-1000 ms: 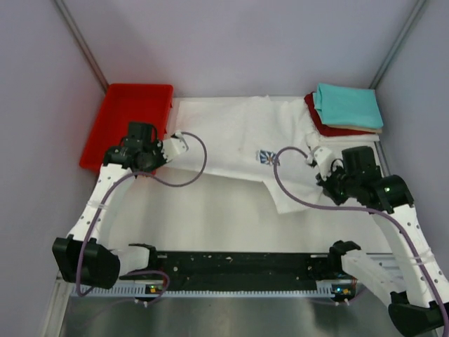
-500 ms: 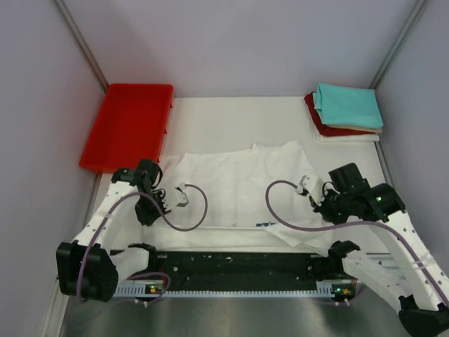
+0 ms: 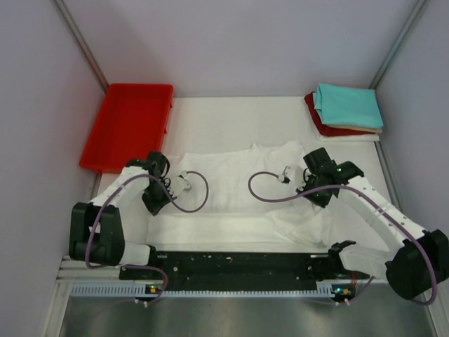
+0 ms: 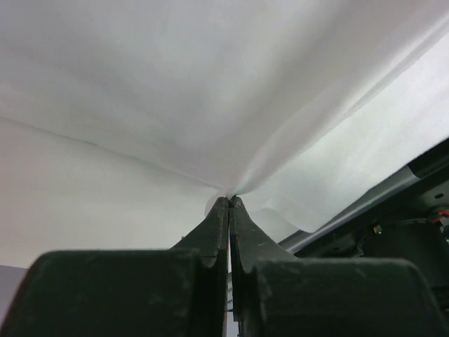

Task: Fold and stack the t-shirts
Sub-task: Fold the flattened tshirt in 1/3 of the way

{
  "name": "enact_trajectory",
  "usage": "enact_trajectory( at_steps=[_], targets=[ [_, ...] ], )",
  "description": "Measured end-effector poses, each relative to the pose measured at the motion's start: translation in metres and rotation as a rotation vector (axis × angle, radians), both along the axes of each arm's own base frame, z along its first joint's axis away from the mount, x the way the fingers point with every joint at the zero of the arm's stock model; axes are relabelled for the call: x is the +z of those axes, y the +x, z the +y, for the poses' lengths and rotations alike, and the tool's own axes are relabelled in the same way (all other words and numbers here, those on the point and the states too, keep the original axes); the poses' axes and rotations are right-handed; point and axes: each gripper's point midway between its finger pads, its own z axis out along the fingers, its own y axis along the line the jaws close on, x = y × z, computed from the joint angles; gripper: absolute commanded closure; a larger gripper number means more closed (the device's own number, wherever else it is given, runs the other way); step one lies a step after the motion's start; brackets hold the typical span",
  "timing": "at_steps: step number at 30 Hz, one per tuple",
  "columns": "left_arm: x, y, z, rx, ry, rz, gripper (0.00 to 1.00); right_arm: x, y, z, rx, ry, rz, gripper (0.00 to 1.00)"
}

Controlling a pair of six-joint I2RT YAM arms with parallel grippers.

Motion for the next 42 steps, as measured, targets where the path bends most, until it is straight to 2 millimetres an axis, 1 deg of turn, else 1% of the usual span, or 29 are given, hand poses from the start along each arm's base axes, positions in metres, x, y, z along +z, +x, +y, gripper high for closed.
enact_trajectory(
  at_steps=[4, 7, 11, 15, 16, 17, 18, 20, 21, 22, 24, 25, 27, 28, 29, 30, 31, 32, 33, 34, 36, 37, 39, 40, 42],
  targets=[
    [-0.005, 0.012, 0.0, 0.026, 0.008, -0.03, 1.0, -0.014, 0.022, 0.0, 0.004, -0.035, -0.05, 1.0],
    [-0.01, 0.017, 0.0, 0.034, 0.015, -0.037, 1.0, -0.019, 0.04, 0.001, 0.023, -0.047, -0.121, 1.0],
    [-0.016, 0.02, 0.0, 0.045, 0.021, -0.031, 1.0, -0.023, 0.058, 0.003, 0.087, -0.059, -0.199, 1.0],
    [-0.019, 0.022, 0.0, 0.054, 0.023, -0.025, 1.0, -0.033, 0.067, 0.003, 0.161, -0.088, -0.246, 1.0],
    [-0.019, 0.022, 0.0, 0.055, 0.021, -0.027, 1.0, -0.035, 0.069, 0.003, 0.173, -0.093, -0.254, 0.98],
    [-0.019, 0.022, -0.001, 0.055, 0.02, -0.028, 0.96, -0.037, 0.071, 0.003, 0.187, -0.098, -0.263, 0.91],
    [-0.019, 0.023, -0.001, 0.055, 0.019, -0.028, 0.92, -0.038, 0.075, 0.004, 0.202, -0.102, -0.273, 0.81],
    [-0.02, 0.024, -0.001, 0.058, 0.019, -0.032, 0.8, -0.04, 0.082, 0.005, 0.211, -0.113, -0.293, 0.6],
    [-0.02, 0.025, -0.001, 0.059, 0.019, -0.037, 0.75, -0.042, 0.087, 0.005, 0.204, -0.121, -0.307, 0.54],
    [-0.02, 0.027, 0.0, 0.062, 0.026, -0.045, 0.72, -0.042, 0.094, 0.002, 0.185, -0.134, -0.322, 0.52],
    [-0.018, 0.033, 0.004, 0.079, 0.053, -0.068, 0.69, -0.045, 0.105, -0.004, 0.106, -0.147, -0.333, 0.5],
    [-0.016, 0.04, 0.007, 0.093, 0.07, -0.088, 0.68, -0.043, 0.113, -0.011, 0.032, -0.159, -0.338, 0.5],
    [-0.007, 0.055, 0.012, 0.13, 0.09, -0.143, 0.67, -0.031, 0.13, -0.027, -0.171, -0.169, -0.365, 0.51],
    [0.0, 0.066, 0.014, 0.156, 0.095, -0.184, 0.66, -0.02, 0.138, -0.035, -0.306, -0.146, -0.372, 0.54],
    [0.006, 0.074, 0.014, 0.168, 0.092, -0.217, 0.66, -0.005, 0.147, -0.037, -0.434, -0.092, -0.392, 0.61],
    [0.015, 0.083, 0.014, 0.182, 0.084, -0.261, 0.66, 0.011, 0.155, -0.036, -0.547, -0.013, -0.414, 0.66],
    [0.022, 0.087, 0.013, 0.187, 0.07, -0.291, 0.7, 0.028, 0.162, -0.033, -0.651, 0.078, -0.44, 0.76],
    [0.032, 0.089, 0.009, 0.186, 0.043, -0.322, 0.74, 0.039, 0.162, -0.029, -0.722, 0.155, -0.453, 0.87],
    [0.041, 0.087, 0.004, 0.175, 0.013, -0.346, 0.79, 0.049, 0.156, -0.022, -0.791, 0.25, -0.451, 1.0],
    [0.049, 0.083, -0.002, 0.156, -0.019, -0.362, 0.81, 0.057, 0.144, -0.012, -0.855, 0.346, -0.434, 1.0],
    [0.06, 0.07, -0.017, 0.101, -0.076, -0.367, 0.86, 0.062, 0.117, 0.002, -0.932, 0.489, -0.39, 1.0],
    [0.061, 0.061, -0.024, 0.073, -0.1, -0.356, 0.88, 0.059, 0.098, 0.009, -0.973, 0.557, -0.345, 1.0],
    [0.05, 0.04, -0.035, 0.027, -0.135, -0.291, 0.89, 0.044, 0.067, 0.021, -1.041, 0.64, -0.245, 1.0],
    [0.038, 0.025, -0.039, 0.013, -0.143, -0.23, 0.89, 0.031, 0.052, 0.026, -1.079, 0.663, -0.183, 1.0],
    [0.016, 0.001, -0.037, 0.011, -0.134, -0.126, 0.89, 0.002, 0.028, 0.034, -1.154, 0.681, -0.058, 1.0]
  ],
)
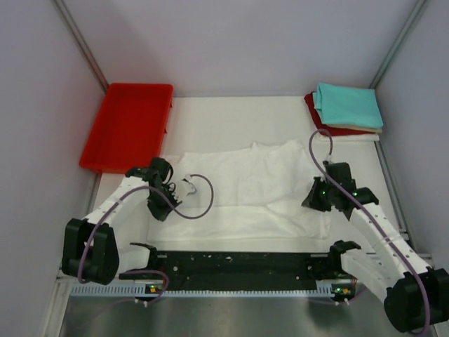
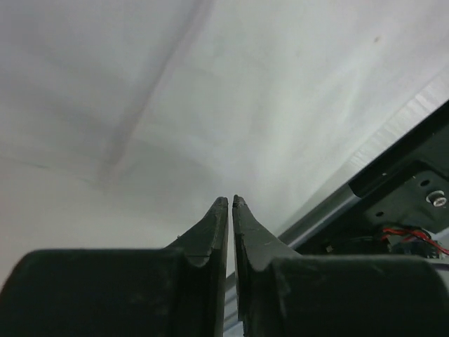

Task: Fold and stack the t-shirts
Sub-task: Fold the flattened tshirt in 1/3 of the way

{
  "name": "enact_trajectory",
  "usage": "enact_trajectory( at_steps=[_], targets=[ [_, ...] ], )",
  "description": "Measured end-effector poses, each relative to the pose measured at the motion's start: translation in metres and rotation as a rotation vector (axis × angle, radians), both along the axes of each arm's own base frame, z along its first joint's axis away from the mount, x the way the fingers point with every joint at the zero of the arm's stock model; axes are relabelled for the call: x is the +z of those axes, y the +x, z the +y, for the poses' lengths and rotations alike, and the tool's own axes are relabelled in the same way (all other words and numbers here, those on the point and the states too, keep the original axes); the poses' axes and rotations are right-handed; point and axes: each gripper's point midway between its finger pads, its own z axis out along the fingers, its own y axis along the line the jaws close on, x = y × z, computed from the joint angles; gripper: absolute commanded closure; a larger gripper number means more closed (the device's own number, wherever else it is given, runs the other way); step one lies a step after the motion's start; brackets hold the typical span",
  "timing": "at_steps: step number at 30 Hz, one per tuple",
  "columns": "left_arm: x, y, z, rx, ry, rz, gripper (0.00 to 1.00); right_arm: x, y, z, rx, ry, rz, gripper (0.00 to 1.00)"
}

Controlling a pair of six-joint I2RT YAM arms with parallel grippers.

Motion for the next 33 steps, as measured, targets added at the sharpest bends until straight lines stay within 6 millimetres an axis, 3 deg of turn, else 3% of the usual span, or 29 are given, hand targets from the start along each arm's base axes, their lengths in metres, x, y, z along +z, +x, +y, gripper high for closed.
enact_trajectory(
  at_steps=[2, 4, 6, 10, 15, 19, 23, 27, 30, 33],
  targets=[
    [-0.02, -0.024, 0.004, 0.002, 0.017, 0.104, 0.89, -0.035, -0.025, 0.005, -0.049, 0.058, 0.122, 1.0],
    [-0.03, -0.035, 0.007, 0.008, 0.029, 0.154, 0.89, -0.067, -0.049, 0.001, -0.134, 0.082, 0.227, 1.0],
    [-0.039, -0.04, 0.009, 0.015, 0.045, 0.18, 0.9, -0.082, -0.063, -0.006, -0.236, 0.093, 0.256, 1.0],
    [-0.057, -0.041, 0.016, 0.035, 0.097, 0.228, 0.92, -0.082, -0.05, -0.029, -0.475, 0.129, 0.151, 1.0],
    [-0.058, -0.04, 0.018, 0.055, 0.12, 0.254, 0.92, -0.099, -0.039, -0.059, -0.743, 0.153, 0.159, 1.0],
    [-0.058, -0.04, 0.019, 0.053, 0.124, 0.255, 0.92, -0.099, -0.022, -0.076, -0.857, 0.206, 0.158, 1.0],
    [-0.058, -0.04, 0.019, 0.051, 0.123, 0.249, 0.89, -0.096, -0.017, -0.105, -0.957, 0.157, 0.131, 1.0],
    [-0.057, -0.04, 0.021, 0.047, 0.132, 0.244, 0.74, -0.083, -0.016, -0.125, -0.934, 0.037, 0.103, 0.99],
    [-0.054, -0.042, 0.019, 0.036, 0.123, 0.253, 0.65, -0.042, 0.003, -0.14, -0.834, -0.066, 0.007, 0.85],
    [-0.041, -0.029, 0.01, 0.007, 0.073, 0.211, 0.6, 0.018, 0.032, -0.145, -0.702, -0.132, -0.147, 0.75]
  ],
)
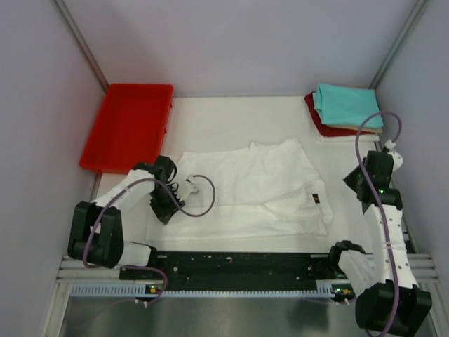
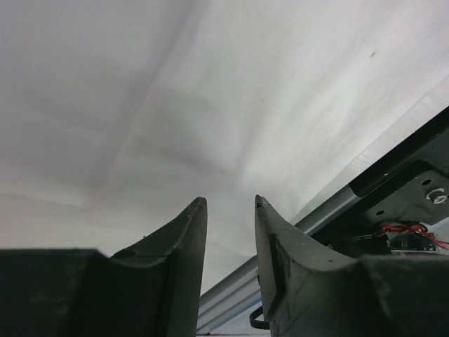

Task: Fold and stack the t-shirts
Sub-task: Fold the flattened tshirt in 1/3 of the way

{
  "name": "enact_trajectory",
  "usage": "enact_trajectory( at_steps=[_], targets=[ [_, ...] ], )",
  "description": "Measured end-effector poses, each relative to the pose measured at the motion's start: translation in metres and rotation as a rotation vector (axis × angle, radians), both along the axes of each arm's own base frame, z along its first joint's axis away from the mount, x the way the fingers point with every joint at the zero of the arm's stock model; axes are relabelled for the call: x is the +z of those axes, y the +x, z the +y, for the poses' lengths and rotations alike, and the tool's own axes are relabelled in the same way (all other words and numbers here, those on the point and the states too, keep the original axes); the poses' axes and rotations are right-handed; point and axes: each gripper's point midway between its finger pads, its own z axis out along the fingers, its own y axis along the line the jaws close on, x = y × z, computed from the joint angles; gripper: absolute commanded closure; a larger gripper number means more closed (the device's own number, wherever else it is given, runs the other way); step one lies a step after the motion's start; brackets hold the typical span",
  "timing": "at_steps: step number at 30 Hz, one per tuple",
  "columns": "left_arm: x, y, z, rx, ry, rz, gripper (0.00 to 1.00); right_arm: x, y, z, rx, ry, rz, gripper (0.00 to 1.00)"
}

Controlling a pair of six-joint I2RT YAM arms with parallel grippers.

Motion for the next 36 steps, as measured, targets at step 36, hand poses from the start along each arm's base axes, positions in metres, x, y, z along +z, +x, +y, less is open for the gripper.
enact_trajectory(
  at_steps=[36],
  targets=[
    [0.004, 0.038, -0.182, -0.453, -0.217, -0.095, 0.77, -0.109, -0.016, 0.138, 0.533, 0.301, 0.49, 1.0]
  ],
)
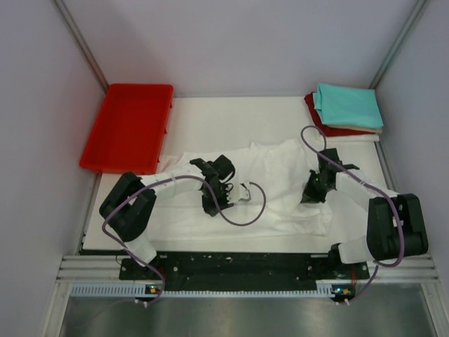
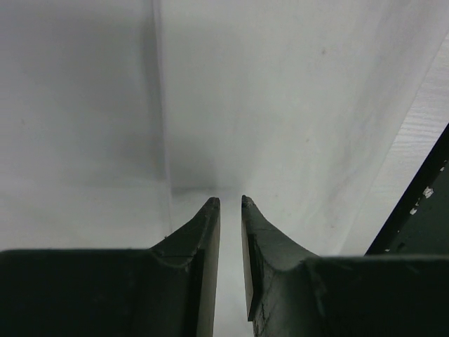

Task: Fold and stack the t-shirts
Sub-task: Fold the flattened tshirt in 1/3 of the way

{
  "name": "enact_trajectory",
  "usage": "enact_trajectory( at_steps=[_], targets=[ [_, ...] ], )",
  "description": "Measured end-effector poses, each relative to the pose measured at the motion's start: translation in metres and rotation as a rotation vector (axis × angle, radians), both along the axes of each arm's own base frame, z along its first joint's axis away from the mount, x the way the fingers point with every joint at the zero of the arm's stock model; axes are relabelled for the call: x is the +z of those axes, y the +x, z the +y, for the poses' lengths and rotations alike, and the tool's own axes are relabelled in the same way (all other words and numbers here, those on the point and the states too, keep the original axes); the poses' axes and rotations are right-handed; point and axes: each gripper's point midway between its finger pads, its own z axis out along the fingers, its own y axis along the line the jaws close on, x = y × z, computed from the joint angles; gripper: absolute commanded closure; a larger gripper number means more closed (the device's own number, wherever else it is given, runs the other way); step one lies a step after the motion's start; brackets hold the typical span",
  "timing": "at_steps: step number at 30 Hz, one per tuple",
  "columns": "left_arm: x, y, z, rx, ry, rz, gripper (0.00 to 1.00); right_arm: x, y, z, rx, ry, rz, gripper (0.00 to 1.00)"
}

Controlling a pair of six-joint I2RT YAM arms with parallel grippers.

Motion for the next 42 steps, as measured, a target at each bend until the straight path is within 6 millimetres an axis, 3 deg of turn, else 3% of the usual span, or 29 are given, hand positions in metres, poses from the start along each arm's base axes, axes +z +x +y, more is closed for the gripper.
enact_trajectory(
  at_steps=[2, 4, 11, 13, 16, 21, 24, 26, 30, 32, 36, 42],
  targets=[
    [0.0, 0.001, 0.0, 0.0, 0.002, -0.003, 0.76, 0.006, 0.011, 0.006, -0.008, 0.008, -0.02, 1.0],
    [0.0, 0.001, 0.001, 0.0, 0.003, -0.007, 0.76, 0.017, 0.034, 0.016, -0.008, 0.025, -0.064, 1.0],
    [0.002, 0.003, 0.002, -0.002, 0.009, -0.021, 0.75, 0.044, 0.142, 0.079, 0.045, 0.123, -0.206, 1.0],
    [0.005, 0.004, 0.002, -0.002, 0.004, -0.03, 0.75, 0.056, 0.157, 0.094, 0.069, 0.141, -0.245, 1.0],
    [0.012, 0.005, 0.003, -0.003, -0.007, -0.05, 0.75, 0.076, 0.164, 0.098, 0.096, 0.135, -0.301, 1.0],
    [0.027, 0.013, 0.008, 0.025, -0.033, -0.092, 0.74, 0.111, 0.134, 0.069, 0.126, 0.013, -0.359, 1.0],
    [0.03, 0.017, 0.012, 0.041, -0.032, -0.105, 0.74, 0.12, 0.097, 0.047, 0.132, -0.044, -0.369, 1.0],
    [0.03, 0.018, 0.013, 0.044, -0.029, -0.107, 0.74, 0.106, 0.067, 0.04, 0.142, -0.047, -0.314, 1.0],
    [0.03, 0.018, 0.013, 0.044, -0.026, -0.108, 0.74, 0.049, 0.01, 0.033, 0.16, -0.042, -0.108, 1.0],
    [0.03, 0.018, 0.014, 0.043, -0.026, -0.107, 0.74, 0.032, -0.015, 0.028, 0.161, -0.043, -0.019, 1.0],
    [0.03, 0.017, 0.014, 0.043, -0.024, -0.105, 0.74, 0.024, -0.026, 0.034, 0.159, 0.0, 0.023, 1.0],
    [0.03, 0.017, 0.014, 0.044, -0.023, -0.106, 0.74, 0.006, -0.016, 0.05, 0.145, 0.06, 0.053, 1.0]
  ],
)
